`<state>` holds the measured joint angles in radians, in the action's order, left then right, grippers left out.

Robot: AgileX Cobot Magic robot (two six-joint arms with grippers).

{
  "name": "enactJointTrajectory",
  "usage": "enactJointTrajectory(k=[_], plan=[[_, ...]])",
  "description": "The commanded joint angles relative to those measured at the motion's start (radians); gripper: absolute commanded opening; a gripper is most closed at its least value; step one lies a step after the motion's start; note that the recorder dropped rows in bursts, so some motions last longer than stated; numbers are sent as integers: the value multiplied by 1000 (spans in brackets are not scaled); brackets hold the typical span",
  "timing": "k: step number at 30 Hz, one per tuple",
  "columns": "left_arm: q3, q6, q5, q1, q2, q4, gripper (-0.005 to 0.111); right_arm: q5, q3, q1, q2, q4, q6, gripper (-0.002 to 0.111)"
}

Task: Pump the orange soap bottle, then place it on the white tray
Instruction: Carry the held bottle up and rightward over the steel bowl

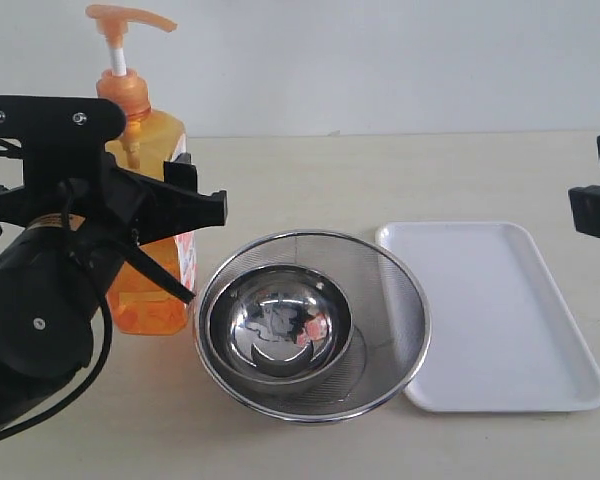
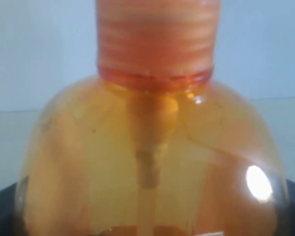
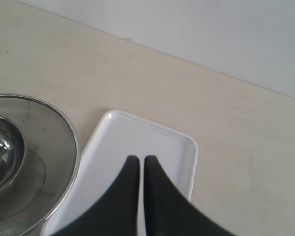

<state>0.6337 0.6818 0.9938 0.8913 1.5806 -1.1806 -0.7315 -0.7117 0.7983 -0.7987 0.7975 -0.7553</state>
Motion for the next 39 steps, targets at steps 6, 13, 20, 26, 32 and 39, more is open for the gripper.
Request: enactJointTrajectory(k=[6, 13, 20, 26, 32, 39], plan=[[7, -24, 72, -3, -112, 162, 5, 4, 4, -1, 9, -2, 9, 0], [7, -24, 38, -3, -173, 221, 5, 4, 4, -1, 9, -2, 9, 0], [7, -24, 35, -3, -208, 291, 5, 4, 4, -1, 9, -2, 9, 0], [40, -24, -66, -3, -212, 340, 5, 4, 4, -1, 9, -2, 13, 0], [119, -24, -186, -3, -212, 340, 5, -20, 4, -1, 9, 3, 24, 0], [168, -8, -266, -3, -212, 350, 5, -133, 4, -1, 9, 80, -59, 0]])
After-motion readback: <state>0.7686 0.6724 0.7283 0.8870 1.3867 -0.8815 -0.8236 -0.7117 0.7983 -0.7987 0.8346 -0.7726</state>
